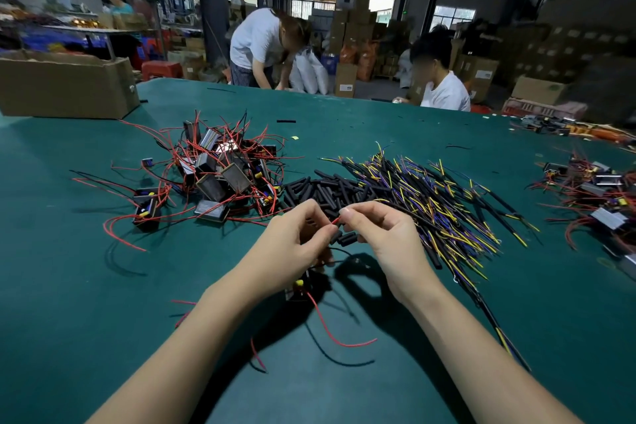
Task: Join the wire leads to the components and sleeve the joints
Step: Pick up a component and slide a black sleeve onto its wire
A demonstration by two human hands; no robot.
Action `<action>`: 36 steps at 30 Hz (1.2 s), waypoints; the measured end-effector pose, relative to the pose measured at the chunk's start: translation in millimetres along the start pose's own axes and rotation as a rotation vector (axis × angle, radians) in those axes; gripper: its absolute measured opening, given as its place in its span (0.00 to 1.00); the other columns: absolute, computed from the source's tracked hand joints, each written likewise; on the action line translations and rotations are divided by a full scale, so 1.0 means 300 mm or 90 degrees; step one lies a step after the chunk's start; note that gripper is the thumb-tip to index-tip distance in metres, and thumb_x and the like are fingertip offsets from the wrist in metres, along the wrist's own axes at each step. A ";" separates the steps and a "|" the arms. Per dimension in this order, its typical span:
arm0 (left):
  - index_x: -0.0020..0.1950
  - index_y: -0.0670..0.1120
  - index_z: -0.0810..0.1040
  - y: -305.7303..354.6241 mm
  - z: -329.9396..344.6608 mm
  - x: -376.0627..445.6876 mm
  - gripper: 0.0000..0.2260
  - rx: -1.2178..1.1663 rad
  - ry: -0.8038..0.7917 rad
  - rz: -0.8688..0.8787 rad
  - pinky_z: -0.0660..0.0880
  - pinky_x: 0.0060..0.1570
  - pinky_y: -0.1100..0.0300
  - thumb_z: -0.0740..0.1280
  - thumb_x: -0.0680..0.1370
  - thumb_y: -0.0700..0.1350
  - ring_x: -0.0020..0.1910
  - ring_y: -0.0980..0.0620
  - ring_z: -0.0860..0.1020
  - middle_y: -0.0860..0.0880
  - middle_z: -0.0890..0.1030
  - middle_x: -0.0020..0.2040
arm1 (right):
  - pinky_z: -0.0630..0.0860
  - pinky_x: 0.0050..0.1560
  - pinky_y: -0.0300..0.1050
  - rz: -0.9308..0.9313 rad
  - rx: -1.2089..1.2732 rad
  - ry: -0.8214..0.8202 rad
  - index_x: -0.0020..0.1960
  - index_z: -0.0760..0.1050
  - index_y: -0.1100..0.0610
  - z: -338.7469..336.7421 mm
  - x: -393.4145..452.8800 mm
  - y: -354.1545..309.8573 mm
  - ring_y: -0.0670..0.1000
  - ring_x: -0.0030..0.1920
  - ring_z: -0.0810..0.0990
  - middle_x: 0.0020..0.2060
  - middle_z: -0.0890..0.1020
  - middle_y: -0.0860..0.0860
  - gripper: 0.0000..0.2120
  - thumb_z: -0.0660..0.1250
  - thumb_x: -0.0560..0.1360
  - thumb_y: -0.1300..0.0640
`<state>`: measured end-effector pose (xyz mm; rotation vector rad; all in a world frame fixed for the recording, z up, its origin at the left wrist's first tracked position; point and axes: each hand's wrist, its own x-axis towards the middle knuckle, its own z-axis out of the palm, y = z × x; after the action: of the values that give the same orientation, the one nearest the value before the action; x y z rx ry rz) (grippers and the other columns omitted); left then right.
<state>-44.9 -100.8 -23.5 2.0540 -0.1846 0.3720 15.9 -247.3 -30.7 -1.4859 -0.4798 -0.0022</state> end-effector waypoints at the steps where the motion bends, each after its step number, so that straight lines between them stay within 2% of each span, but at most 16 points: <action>1: 0.44 0.45 0.72 -0.006 0.002 0.000 0.06 0.007 -0.002 -0.006 0.71 0.33 0.61 0.65 0.79 0.45 0.29 0.54 0.76 0.49 0.81 0.31 | 0.71 0.39 0.29 0.013 -0.009 -0.019 0.43 0.81 0.57 -0.005 0.002 0.000 0.41 0.36 0.78 0.35 0.83 0.48 0.02 0.70 0.74 0.62; 3: 0.43 0.47 0.72 -0.019 0.004 0.000 0.06 0.027 -0.001 -0.013 0.67 0.31 0.60 0.65 0.79 0.46 0.25 0.55 0.70 0.51 0.77 0.28 | 0.72 0.40 0.29 0.036 -0.014 -0.040 0.48 0.82 0.59 -0.028 0.012 -0.002 0.41 0.37 0.78 0.39 0.84 0.50 0.05 0.70 0.74 0.59; 6: 0.43 0.49 0.72 -0.034 0.009 0.002 0.05 0.047 0.034 -0.021 0.64 0.29 0.64 0.65 0.79 0.46 0.23 0.60 0.68 0.55 0.74 0.25 | 0.72 0.41 0.29 0.032 -0.054 0.031 0.49 0.82 0.56 -0.077 0.036 0.007 0.40 0.38 0.79 0.41 0.84 0.48 0.05 0.69 0.76 0.58; 9: 0.44 0.48 0.72 -0.037 0.010 0.003 0.05 0.043 0.087 -0.035 0.64 0.28 0.71 0.64 0.80 0.45 0.24 0.62 0.71 0.57 0.77 0.25 | 0.72 0.41 0.31 0.014 -0.288 0.092 0.45 0.82 0.54 -0.091 0.047 0.058 0.44 0.37 0.77 0.39 0.83 0.49 0.04 0.70 0.74 0.61; 11: 0.45 0.49 0.72 -0.039 0.006 0.005 0.05 0.024 0.106 -0.056 0.69 0.32 0.67 0.63 0.80 0.45 0.28 0.58 0.76 0.53 0.81 0.29 | 0.69 0.39 0.28 -0.011 -0.436 0.059 0.48 0.83 0.56 -0.078 0.047 0.088 0.42 0.34 0.74 0.41 0.82 0.50 0.04 0.70 0.74 0.60; 12: 0.44 0.49 0.71 -0.040 0.005 0.006 0.05 0.013 0.108 -0.066 0.71 0.33 0.66 0.62 0.80 0.45 0.30 0.56 0.78 0.51 0.82 0.30 | 0.70 0.40 0.30 -0.032 -0.493 0.031 0.50 0.83 0.56 -0.069 0.047 0.098 0.41 0.34 0.73 0.43 0.80 0.49 0.06 0.70 0.74 0.59; 14: 0.44 0.49 0.70 -0.040 0.004 0.006 0.05 -0.007 0.106 -0.086 0.70 0.33 0.65 0.62 0.80 0.44 0.29 0.56 0.76 0.50 0.82 0.32 | 0.72 0.46 0.41 -0.066 -0.592 -0.018 0.54 0.82 0.54 -0.055 0.049 0.106 0.46 0.42 0.74 0.48 0.78 0.49 0.09 0.69 0.75 0.56; 17: 0.46 0.46 0.68 -0.044 -0.003 0.006 0.06 -0.040 0.085 -0.112 0.70 0.36 0.59 0.63 0.79 0.45 0.27 0.57 0.74 0.46 0.81 0.35 | 0.69 0.47 0.43 -0.110 -0.692 -0.059 0.54 0.81 0.50 -0.042 0.043 0.100 0.48 0.55 0.71 0.51 0.77 0.47 0.09 0.65 0.77 0.53; 19: 0.47 0.44 0.68 -0.043 -0.017 0.005 0.07 -0.059 0.051 -0.120 0.71 0.38 0.56 0.64 0.79 0.46 0.29 0.54 0.74 0.40 0.79 0.38 | 0.69 0.48 0.43 -0.127 -0.704 -0.064 0.53 0.80 0.50 -0.039 0.037 0.095 0.48 0.57 0.71 0.51 0.78 0.46 0.07 0.65 0.77 0.54; 21: 0.48 0.43 0.68 -0.039 -0.031 0.004 0.08 -0.092 0.013 -0.114 0.71 0.37 0.60 0.66 0.78 0.44 0.31 0.54 0.75 0.38 0.78 0.39 | 0.70 0.48 0.44 -0.142 -0.710 -0.065 0.51 0.79 0.51 -0.041 0.033 0.090 0.49 0.56 0.72 0.50 0.80 0.45 0.06 0.65 0.77 0.56; 23: 0.48 0.43 0.70 -0.036 -0.044 0.004 0.10 -0.103 -0.021 -0.098 0.71 0.36 0.65 0.70 0.75 0.44 0.32 0.56 0.74 0.45 0.78 0.37 | 0.69 0.46 0.45 -0.151 -0.726 -0.066 0.51 0.78 0.51 -0.045 0.033 0.089 0.49 0.55 0.72 0.49 0.80 0.45 0.05 0.65 0.77 0.56; 26: 0.49 0.44 0.75 -0.031 -0.054 0.000 0.14 -0.135 -0.051 -0.084 0.71 0.39 0.64 0.75 0.69 0.47 0.35 0.56 0.74 0.52 0.77 0.37 | 0.70 0.48 0.45 -0.146 -0.714 -0.070 0.53 0.79 0.52 -0.049 0.034 0.092 0.49 0.56 0.72 0.49 0.79 0.47 0.06 0.66 0.77 0.56; 29: 0.47 0.46 0.80 -0.033 -0.065 -0.002 0.17 -0.134 -0.044 -0.077 0.73 0.44 0.64 0.74 0.64 0.55 0.39 0.57 0.76 0.51 0.81 0.40 | 0.69 0.52 0.44 -0.119 -0.696 -0.075 0.55 0.80 0.54 -0.055 0.037 0.095 0.51 0.56 0.72 0.49 0.77 0.50 0.08 0.67 0.77 0.55; 31: 0.46 0.47 0.81 -0.039 -0.075 -0.001 0.17 -0.118 -0.044 -0.082 0.74 0.45 0.64 0.74 0.63 0.56 0.40 0.58 0.77 0.48 0.82 0.42 | 0.69 0.53 0.45 -0.106 -0.692 -0.070 0.55 0.80 0.55 -0.064 0.039 0.098 0.52 0.57 0.72 0.50 0.77 0.51 0.08 0.67 0.77 0.55; 36: 0.48 0.47 0.83 -0.045 -0.094 -0.004 0.20 -0.120 -0.115 -0.120 0.72 0.37 0.69 0.78 0.60 0.52 0.34 0.58 0.73 0.56 0.76 0.32 | 0.68 0.54 0.43 -0.094 -0.662 -0.060 0.57 0.77 0.57 -0.075 0.041 0.104 0.51 0.55 0.73 0.50 0.77 0.51 0.09 0.67 0.76 0.58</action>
<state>-47.4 -69.7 -22.5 1.8982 -0.1282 0.0502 43.1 -262.1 -56.9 -2.4665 -0.7153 -0.3446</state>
